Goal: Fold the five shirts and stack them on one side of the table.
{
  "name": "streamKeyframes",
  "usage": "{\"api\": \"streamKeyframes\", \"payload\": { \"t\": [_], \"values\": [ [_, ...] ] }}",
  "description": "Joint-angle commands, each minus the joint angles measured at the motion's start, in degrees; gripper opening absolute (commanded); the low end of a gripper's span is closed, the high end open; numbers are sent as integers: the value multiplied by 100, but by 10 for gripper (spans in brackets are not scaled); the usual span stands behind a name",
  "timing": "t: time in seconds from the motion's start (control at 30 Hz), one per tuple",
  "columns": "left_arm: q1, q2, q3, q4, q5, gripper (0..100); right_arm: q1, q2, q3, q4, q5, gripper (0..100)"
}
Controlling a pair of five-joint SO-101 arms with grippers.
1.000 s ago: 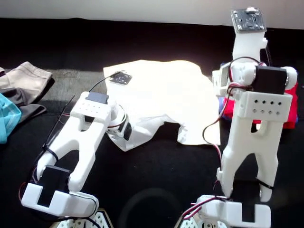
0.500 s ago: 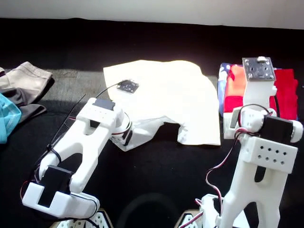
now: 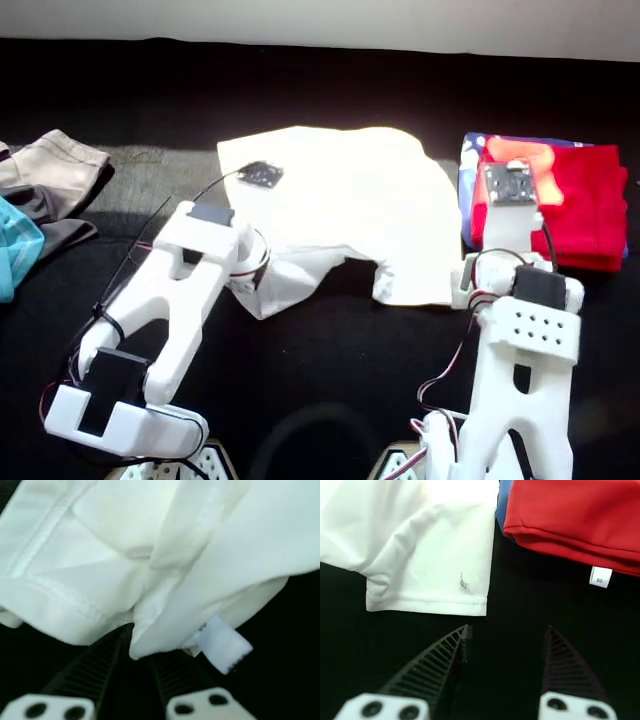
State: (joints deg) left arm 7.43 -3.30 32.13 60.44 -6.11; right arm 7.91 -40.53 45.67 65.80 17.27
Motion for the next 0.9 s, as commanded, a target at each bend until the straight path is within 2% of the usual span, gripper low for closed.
{"api": "streamKeyframes", "payload": {
  "t": [0.0, 0.23, 0.4, 0.57, 0.77, 0.87],
  "values": [
    [-303, -101, -884, 738, 35, 9, -163, -119, 347, -382, 62, 227],
    [-866, -66, -2554, 2602, 35, 9, -189, -119, 479, -549, 35, 227],
    [-971, -40, -2633, 3666, -158, 11, -189, -119, 470, -549, -308, 227],
    [-602, -40, -1692, 3226, -290, 23, -259, -119, 488, -541, -308, 227],
    [-154, -92, -1314, 3121, -316, 210, -400, -119, 505, -514, -308, 227],
    [-154, -92, -1323, 3156, -642, 208, -400, -119, 514, -514, -308, 227]
  ]
}}
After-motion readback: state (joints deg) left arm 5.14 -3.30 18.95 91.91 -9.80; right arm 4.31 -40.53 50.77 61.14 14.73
